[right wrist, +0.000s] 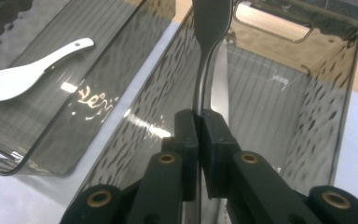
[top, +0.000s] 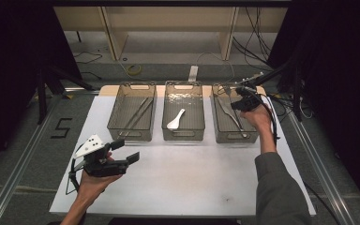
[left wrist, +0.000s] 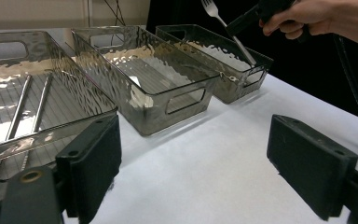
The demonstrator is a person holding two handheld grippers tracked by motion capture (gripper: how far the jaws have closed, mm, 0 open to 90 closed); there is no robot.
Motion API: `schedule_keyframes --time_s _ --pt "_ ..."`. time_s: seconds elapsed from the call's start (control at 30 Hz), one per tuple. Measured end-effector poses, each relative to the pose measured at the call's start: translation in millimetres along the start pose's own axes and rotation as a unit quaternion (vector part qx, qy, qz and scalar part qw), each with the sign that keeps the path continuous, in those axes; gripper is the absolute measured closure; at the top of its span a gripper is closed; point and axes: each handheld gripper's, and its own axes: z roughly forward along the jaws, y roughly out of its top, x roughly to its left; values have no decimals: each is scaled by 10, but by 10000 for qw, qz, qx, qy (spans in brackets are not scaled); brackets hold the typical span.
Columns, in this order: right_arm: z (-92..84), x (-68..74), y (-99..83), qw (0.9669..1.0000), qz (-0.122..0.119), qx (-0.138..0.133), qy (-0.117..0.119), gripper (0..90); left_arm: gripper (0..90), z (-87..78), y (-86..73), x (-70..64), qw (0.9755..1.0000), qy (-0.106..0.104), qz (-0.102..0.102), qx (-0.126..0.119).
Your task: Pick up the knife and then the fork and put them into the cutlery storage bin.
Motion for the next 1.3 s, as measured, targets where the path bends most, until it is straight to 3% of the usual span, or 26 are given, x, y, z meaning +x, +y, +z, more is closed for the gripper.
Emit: schedule_keyframes --time_s 0.4,1.17,1.23,1.3 --pt "133 -21 -140 9999 97 45 34 864 174 0 -1 -2 10000 3 22 14" --pt "277 24 -229 9997 109 202 57 876 173 1 -2 -6 10000 -4 16 16" --pt "309 22 -234 9993 123 342 120 831 173 1 -2 -4 10000 0 11 15" --pt "322 22 -226 9993 158 348 -18 643 173 -1 -2 -2 10000 -2 9 15"
